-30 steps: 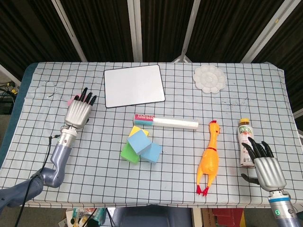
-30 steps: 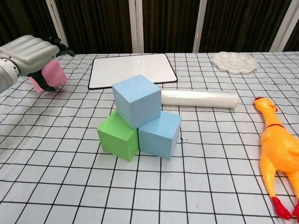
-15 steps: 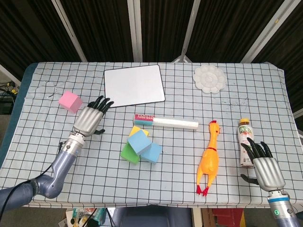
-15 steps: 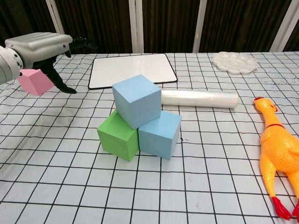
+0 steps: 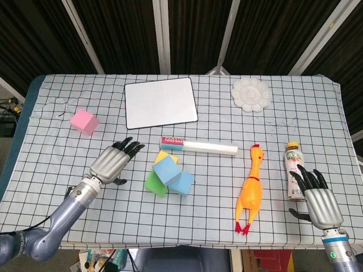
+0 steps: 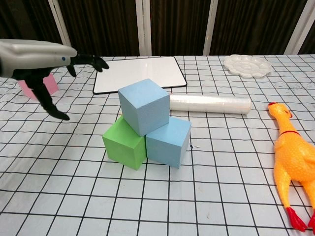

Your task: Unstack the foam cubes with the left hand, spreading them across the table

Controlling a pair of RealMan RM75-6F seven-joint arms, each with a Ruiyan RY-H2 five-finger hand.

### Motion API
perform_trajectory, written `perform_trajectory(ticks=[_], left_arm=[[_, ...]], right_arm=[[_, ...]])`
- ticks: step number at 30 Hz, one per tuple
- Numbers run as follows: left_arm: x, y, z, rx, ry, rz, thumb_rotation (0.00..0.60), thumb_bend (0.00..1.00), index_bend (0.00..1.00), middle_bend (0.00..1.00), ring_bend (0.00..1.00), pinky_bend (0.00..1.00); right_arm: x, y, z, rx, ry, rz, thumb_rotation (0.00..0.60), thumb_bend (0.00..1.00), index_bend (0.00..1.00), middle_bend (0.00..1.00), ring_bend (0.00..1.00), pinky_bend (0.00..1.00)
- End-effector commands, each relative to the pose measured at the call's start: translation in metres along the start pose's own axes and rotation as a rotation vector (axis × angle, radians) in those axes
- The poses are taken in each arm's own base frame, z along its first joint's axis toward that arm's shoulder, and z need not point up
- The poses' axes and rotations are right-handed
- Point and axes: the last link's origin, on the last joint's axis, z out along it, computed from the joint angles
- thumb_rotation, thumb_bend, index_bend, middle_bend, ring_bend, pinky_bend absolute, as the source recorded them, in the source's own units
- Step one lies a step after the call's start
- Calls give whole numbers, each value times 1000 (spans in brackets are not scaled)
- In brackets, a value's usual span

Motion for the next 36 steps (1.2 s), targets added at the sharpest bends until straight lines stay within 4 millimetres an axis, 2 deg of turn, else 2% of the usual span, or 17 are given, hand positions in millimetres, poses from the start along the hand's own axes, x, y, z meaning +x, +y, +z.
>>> perform_trajectory(ticks=[1,7,19,30,36], left_arm=[[-7,-4,-13,31,-91,22,600,1,75,87,0,201],[-17,-4,-12,29,-138,-13,600,1,70,82,0,201],[-10,21,5,-66,38,-70,600,0,64,69,0,194],[-9,68,33,-142,112,-64,600,0,65,71,0,179],[1,93,44,-168,153,-57,600,0,81,73,0,184]], right_arm=[[0,0,0,0,-2,0,600,23,143,38,140,69],[0,0,0,-1,-3,-1,600,23,142,38,140,69],[-1,1,2,-8,-9,0,600,24,143,38,140,69],[0,3,2,-13,-8,7,600,23,143,38,140,69],[-1,3,3,-9,-24,5,600,23,143,38,140,69]])
